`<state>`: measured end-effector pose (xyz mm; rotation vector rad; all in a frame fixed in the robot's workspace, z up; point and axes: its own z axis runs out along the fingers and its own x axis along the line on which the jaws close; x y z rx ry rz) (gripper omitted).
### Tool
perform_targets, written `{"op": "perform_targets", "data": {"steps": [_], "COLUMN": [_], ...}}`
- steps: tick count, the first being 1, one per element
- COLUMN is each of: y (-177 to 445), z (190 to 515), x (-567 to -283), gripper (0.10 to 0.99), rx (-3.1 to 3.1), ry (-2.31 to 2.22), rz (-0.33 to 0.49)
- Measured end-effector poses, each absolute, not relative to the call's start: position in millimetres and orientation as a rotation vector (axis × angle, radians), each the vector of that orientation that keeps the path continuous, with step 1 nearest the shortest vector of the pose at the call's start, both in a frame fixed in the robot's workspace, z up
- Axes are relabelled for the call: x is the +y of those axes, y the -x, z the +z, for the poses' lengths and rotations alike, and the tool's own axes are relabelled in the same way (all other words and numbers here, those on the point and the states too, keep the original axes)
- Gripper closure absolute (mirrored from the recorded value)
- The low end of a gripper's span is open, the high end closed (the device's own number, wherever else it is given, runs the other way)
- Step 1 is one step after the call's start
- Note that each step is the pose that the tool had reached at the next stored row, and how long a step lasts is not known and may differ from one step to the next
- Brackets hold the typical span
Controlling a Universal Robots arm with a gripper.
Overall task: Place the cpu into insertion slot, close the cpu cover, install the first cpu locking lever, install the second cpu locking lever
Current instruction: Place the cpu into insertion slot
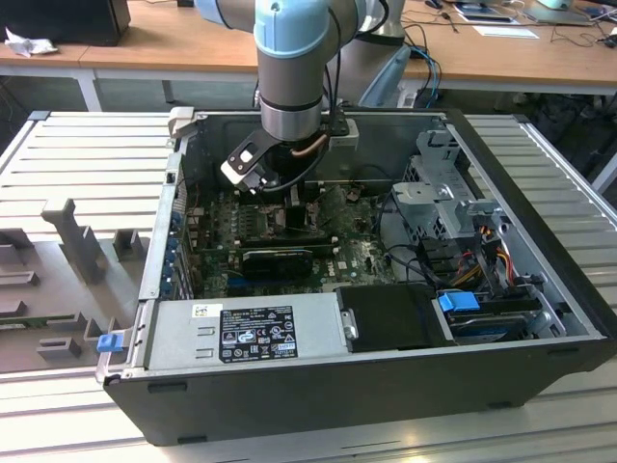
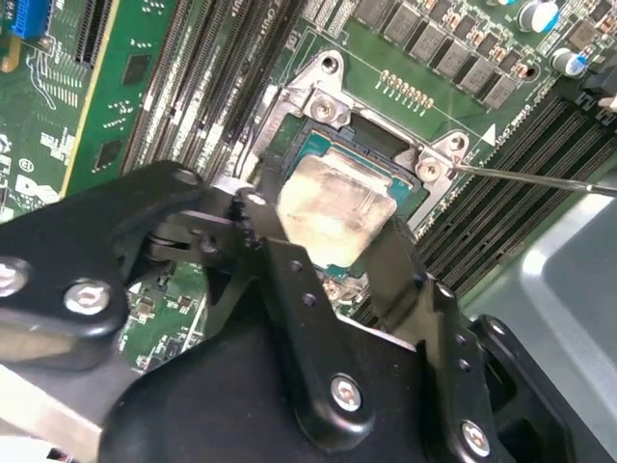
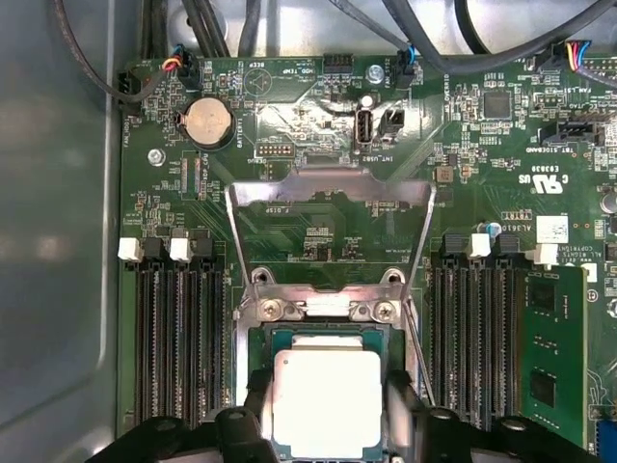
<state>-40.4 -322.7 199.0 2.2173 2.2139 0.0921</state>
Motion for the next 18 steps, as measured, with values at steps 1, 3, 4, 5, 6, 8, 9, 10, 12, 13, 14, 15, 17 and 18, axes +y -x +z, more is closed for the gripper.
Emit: {"op": "perform_targets", "data": {"steps": [1,3,4,5,6,8,9,10,12,13,14,15,17,18], "y": [40,40,40,40,40,40,40,40,40,40,40,40,40,40], "z": [199,199,201,207,210,216,217,217,218,219,219,220,221,222], "x": [-323,-323,-323,-323,-323,-323,-323,-323,-323,-323,-323,-323,-323,-323], "gripper": [0.482,0.42,0.42,0.42,0.498,0.867,0.925,0.98,0.98,0.98,0.98,0.98,0.98,0.98], "rx": [2.214,2.214,2.215,2.215,2.215,2.215,2.215,2.215,2.215,2.215,2.215,2.215,2.215,2.215], "ry": [-2.217,-2.218,-2.218,-2.218,-2.219,-2.219,-2.219,-2.219,-2.219,-2.219,-2.219,-2.219,-2.219,-2.219], "rz": [0.092,0.094,0.094,0.093,0.093,0.091,0.092,0.091,0.091,0.091,0.091,0.091,0.091,0.091]}}
